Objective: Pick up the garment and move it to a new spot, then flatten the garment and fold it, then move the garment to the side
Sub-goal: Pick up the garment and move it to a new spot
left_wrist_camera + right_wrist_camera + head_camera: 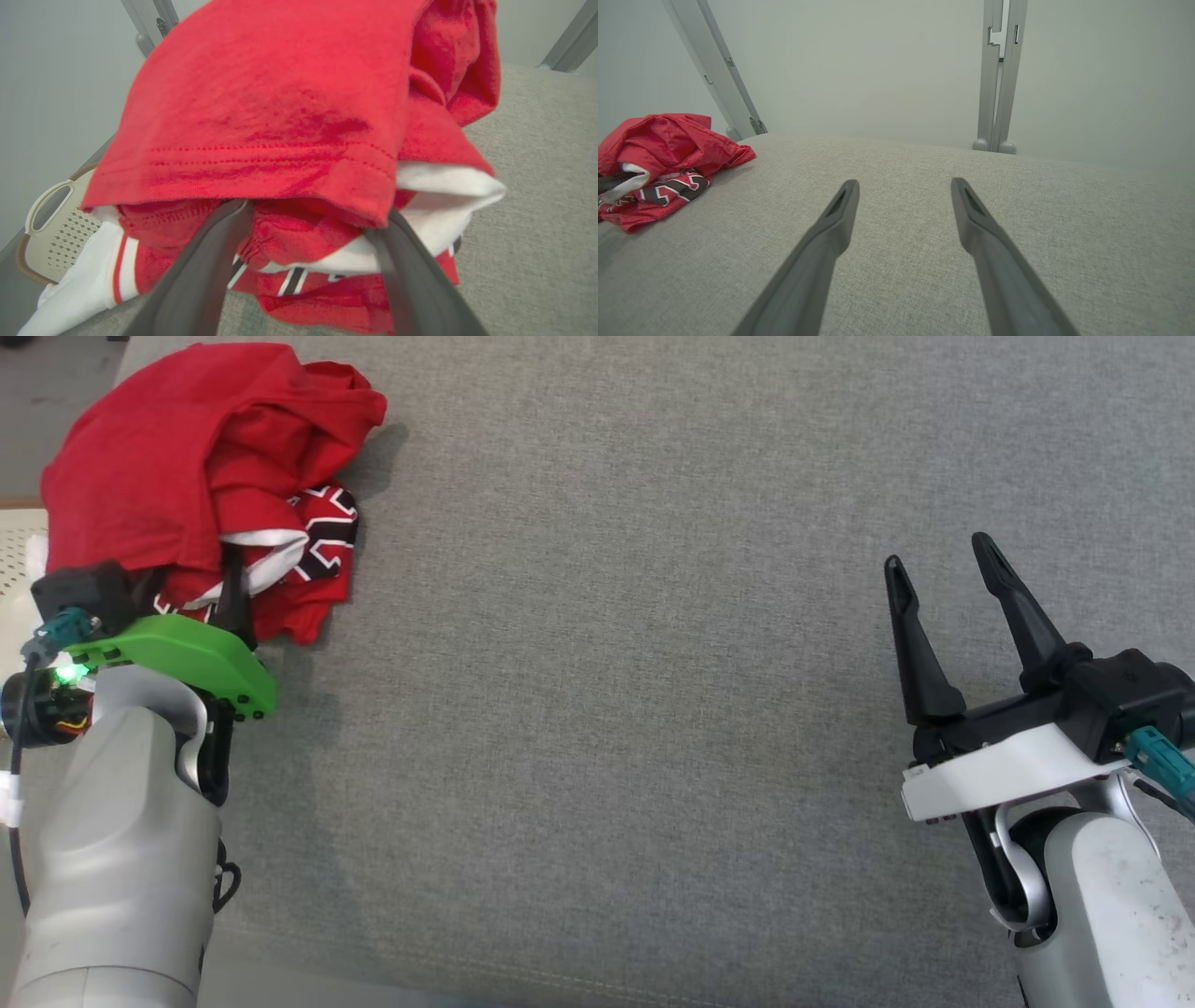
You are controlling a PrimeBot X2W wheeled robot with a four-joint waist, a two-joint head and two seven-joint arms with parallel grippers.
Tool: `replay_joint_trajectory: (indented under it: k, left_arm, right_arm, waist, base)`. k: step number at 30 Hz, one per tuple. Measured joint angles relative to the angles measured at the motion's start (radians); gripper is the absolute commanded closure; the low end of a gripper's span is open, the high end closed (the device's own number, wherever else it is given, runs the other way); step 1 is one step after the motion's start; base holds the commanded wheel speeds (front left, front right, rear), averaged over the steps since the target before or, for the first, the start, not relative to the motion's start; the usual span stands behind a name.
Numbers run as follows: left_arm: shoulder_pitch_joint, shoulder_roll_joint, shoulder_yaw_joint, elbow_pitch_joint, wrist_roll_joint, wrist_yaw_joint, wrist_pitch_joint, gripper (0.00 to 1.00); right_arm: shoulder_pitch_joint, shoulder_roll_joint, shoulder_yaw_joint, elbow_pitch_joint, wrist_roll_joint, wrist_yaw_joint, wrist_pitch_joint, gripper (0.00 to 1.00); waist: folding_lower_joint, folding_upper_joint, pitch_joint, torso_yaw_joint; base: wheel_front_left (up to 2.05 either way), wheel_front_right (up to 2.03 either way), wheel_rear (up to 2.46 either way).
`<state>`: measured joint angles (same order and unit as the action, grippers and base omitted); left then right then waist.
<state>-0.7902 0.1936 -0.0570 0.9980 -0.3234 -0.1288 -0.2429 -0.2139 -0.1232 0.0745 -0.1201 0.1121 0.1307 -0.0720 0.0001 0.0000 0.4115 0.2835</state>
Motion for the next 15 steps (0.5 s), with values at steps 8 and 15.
replay_joint_trajectory:
  k: [8, 15]
  left_arm:
    - [-0.035, 0.032, 0.009, 0.01, -0.036, 0.0, -0.016, 1.0]
    - [0.069, 0.042, 0.092, -0.2, -0.016, 0.014, -0.02, 1.0]
  right_arm:
    - [0.0, 0.003, -0.01, 0.003, -0.002, 0.0, 0.0, 0.0]
    - [0.01, 0.019, -0.014, 0.024, 0.002, 0.0, -0.018, 0.0]
  waist:
    - [0.0, 0.0, 0.03, -0.023]
    - [0.0, 0.0, -0.011, -0.018]
  base:
    - [0.0, 0.0, 0.0]
    - [0.0, 0.0, 0.0]
